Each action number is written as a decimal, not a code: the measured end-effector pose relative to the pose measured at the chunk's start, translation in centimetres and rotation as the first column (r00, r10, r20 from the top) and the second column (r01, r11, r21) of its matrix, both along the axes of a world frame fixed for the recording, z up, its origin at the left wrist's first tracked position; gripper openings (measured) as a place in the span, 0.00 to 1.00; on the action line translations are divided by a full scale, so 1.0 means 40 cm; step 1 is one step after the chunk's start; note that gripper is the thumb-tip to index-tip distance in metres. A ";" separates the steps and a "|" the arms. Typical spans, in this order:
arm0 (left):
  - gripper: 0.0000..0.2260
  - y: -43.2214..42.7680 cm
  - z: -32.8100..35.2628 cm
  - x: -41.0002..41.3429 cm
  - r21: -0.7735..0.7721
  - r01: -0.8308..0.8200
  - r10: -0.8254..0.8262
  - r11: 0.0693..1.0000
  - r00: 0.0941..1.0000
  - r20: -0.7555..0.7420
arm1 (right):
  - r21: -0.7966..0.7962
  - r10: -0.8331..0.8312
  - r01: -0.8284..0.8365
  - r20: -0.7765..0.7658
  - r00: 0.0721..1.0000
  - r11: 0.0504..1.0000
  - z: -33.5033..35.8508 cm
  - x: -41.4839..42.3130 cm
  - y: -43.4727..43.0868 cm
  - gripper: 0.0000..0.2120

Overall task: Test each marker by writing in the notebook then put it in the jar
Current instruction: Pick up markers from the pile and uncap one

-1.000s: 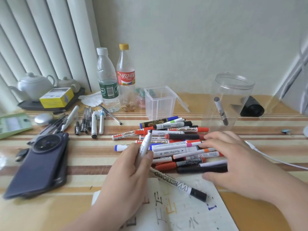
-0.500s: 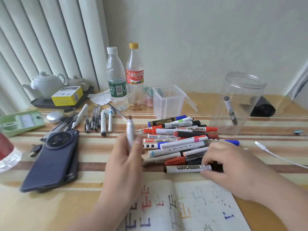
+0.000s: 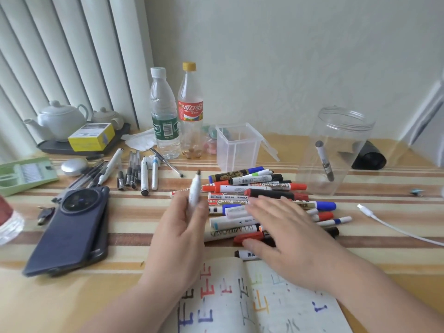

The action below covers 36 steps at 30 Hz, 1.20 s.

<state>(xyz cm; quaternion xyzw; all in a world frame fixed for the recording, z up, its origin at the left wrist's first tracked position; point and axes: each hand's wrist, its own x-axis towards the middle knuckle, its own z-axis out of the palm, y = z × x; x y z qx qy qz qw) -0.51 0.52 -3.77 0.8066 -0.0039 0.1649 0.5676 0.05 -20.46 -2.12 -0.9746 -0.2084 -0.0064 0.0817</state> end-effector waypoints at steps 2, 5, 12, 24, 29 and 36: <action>0.11 -0.001 -0.007 0.001 0.111 0.075 -0.077 0.991 0.997 0.016 | 0.001 0.017 -0.017 0.017 1.000 1.000 -0.014 -0.014 0.007 0.30; 0.09 0.002 -0.019 0.006 0.370 0.159 -0.190 0.915 0.981 0.049 | 0.051 0.004 -0.008 0.068 0.998 0.999 -0.031 -0.037 0.004 0.30; 0.21 -0.009 -0.048 0.010 0.647 0.286 -0.316 0.707 0.946 -0.072 | 0.100 -0.089 0.073 0.177 0.980 0.992 -0.024 -0.017 -0.019 0.27; 0.22 -0.021 -0.066 0.019 0.664 0.318 -0.301 0.677 0.942 -0.145 | 0.047 -0.238 0.235 0.071 0.969 0.971 -0.026 0.023 -0.050 0.31; 0.09 -0.029 -0.059 0.011 0.678 0.274 -0.305 0.682 0.949 -0.077 | 0.153 -0.197 0.177 0.130 0.972 0.972 0.015 0.068 -0.054 0.19; 0.24 -0.024 -0.071 0.022 0.630 0.273 -0.293 0.727 0.953 -0.076 | -0.066 -0.103 0.096 -0.124 0.987 0.993 0.048 0.213 -0.004 0.30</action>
